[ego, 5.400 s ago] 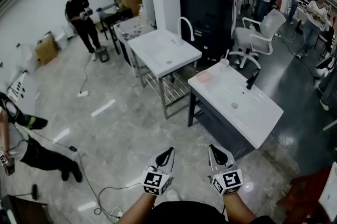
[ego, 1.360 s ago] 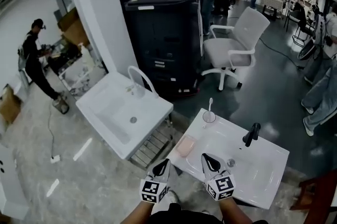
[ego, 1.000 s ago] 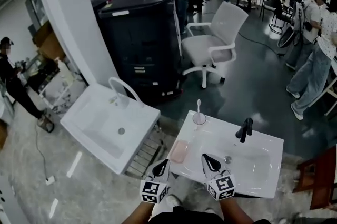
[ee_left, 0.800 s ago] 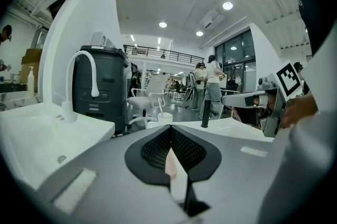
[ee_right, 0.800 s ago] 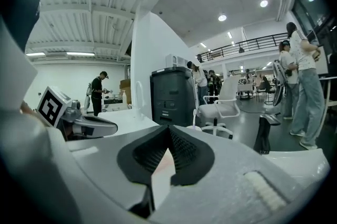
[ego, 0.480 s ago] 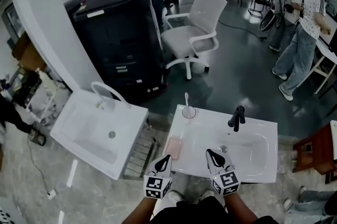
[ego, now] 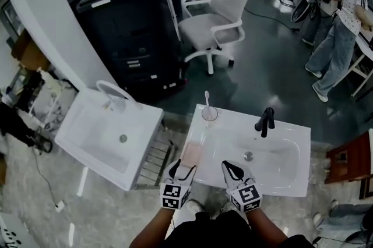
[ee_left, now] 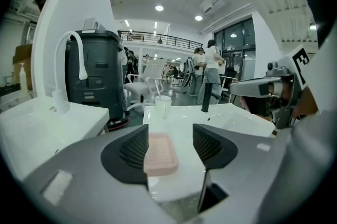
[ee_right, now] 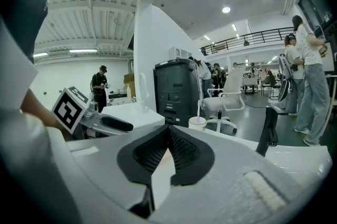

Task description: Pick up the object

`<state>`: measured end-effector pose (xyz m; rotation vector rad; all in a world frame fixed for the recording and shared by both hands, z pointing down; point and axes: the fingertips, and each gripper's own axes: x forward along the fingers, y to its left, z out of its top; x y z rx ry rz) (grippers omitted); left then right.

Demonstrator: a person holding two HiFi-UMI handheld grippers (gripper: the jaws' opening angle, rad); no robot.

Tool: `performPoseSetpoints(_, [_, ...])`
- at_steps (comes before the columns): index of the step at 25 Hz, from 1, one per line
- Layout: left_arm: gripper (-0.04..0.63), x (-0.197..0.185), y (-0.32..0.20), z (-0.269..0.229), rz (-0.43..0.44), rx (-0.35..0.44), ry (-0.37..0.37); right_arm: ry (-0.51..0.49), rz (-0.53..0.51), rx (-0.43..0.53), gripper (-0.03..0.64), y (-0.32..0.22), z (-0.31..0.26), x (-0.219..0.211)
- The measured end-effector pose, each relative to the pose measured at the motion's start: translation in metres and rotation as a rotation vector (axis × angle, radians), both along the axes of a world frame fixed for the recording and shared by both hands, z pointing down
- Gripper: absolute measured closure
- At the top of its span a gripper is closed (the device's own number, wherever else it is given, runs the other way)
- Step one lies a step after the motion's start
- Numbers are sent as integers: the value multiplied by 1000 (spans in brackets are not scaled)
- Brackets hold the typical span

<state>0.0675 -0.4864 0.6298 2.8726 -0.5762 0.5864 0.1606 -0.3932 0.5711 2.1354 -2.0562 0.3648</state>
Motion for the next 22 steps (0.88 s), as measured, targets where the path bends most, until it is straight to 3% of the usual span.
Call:
performPoseSetpoints(6, [157, 5, -12, 24, -38, -23, -73, -1, -8, -31, 614, 5, 9, 6])
performPoseSetpoints(10, [103, 11, -15, 50, -29, -64, -163, -7, 0, -47, 613, 9, 10, 9])
performPoseSetpoints(22, [84, 28, -28, 110, -47, -123, -326, -8, 35, -89, 614, 28, 11, 31])
